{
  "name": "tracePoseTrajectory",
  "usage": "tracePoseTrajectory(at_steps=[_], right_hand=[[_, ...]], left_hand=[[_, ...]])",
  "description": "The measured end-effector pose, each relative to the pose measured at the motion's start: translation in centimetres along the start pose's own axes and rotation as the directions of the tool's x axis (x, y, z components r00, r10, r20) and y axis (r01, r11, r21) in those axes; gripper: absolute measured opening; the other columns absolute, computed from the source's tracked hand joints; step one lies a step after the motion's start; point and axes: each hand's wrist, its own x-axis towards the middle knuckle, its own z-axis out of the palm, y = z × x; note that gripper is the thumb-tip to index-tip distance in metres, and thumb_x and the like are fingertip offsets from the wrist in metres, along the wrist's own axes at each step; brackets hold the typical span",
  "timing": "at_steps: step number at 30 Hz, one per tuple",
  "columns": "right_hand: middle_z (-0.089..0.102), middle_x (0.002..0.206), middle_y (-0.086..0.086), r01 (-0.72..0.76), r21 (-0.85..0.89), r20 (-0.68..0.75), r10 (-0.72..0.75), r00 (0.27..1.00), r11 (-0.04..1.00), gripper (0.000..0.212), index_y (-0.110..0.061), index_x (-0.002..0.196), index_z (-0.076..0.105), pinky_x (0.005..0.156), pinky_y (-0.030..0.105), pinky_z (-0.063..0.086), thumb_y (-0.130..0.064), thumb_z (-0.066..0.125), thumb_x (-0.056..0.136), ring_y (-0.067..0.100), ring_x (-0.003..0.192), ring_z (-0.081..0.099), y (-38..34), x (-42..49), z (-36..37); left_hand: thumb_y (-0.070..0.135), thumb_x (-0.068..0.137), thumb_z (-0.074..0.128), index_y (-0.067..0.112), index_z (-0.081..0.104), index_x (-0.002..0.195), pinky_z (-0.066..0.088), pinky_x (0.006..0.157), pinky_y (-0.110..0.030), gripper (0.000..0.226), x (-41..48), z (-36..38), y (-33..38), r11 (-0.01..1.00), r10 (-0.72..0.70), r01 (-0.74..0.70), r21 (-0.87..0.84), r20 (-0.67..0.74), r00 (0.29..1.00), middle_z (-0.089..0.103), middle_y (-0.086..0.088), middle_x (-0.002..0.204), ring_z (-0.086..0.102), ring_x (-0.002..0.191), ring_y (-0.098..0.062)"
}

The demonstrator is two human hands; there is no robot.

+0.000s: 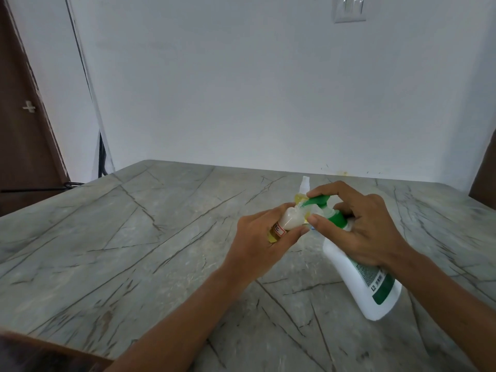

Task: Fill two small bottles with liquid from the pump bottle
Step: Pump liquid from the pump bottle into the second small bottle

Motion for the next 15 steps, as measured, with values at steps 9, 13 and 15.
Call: tracePoseTrajectory(at_steps=[9, 13, 15], right_hand=[[0.061, 0.058, -0.019, -0.010, -0.010, -0.038, 0.009, 0.999, 1.000, 0.028, -0.021, 0.098, 0.064, 0.045, 0.004, 0.035, -0.045, 0.062, 0.084, 0.001, 0.045, 0.055, 0.29, 0.00, 0.06], [0.062, 0.065, -0.020, 0.006, -0.043, -0.013, -0.006, 1.000, 0.999, 0.036, -0.025, 0.112, 0.059, 0.047, 0.012, 0.044, -0.050, 0.058, 0.087, 0.000, 0.049, 0.056, 0.40, -0.05, 0.15], [0.061, 0.063, -0.018, 0.006, -0.020, 0.009, -0.006, 1.000, 1.000, 0.039, -0.028, 0.118, 0.056, 0.053, 0.031, 0.054, -0.053, 0.056, 0.088, 0.003, 0.048, 0.056, 0.61, -0.23, 0.14]], left_hand=[[0.039, 0.083, 0.069, 0.008, 0.066, 0.116, 0.053, 0.061, -0.014, 0.046, -0.22, 0.12, -0.22, 0.999, 0.029, -0.030, 0.029, 0.032, 0.999, 0.072, 0.002, 0.090, 0.064, 0.070, -0.006], [0.035, 0.083, 0.070, 0.010, 0.066, 0.115, 0.046, 0.060, -0.004, 0.041, 0.02, 0.01, 0.13, 1.000, 0.011, -0.011, 0.006, 0.000, 1.000, 0.069, 0.009, 0.085, 0.061, 0.070, -0.002], [0.034, 0.082, 0.071, 0.011, 0.066, 0.115, 0.043, 0.061, -0.002, 0.040, 0.06, -0.01, 0.24, 1.000, 0.010, -0.010, 0.011, -0.003, 1.000, 0.067, 0.013, 0.084, 0.060, 0.069, 0.001]])
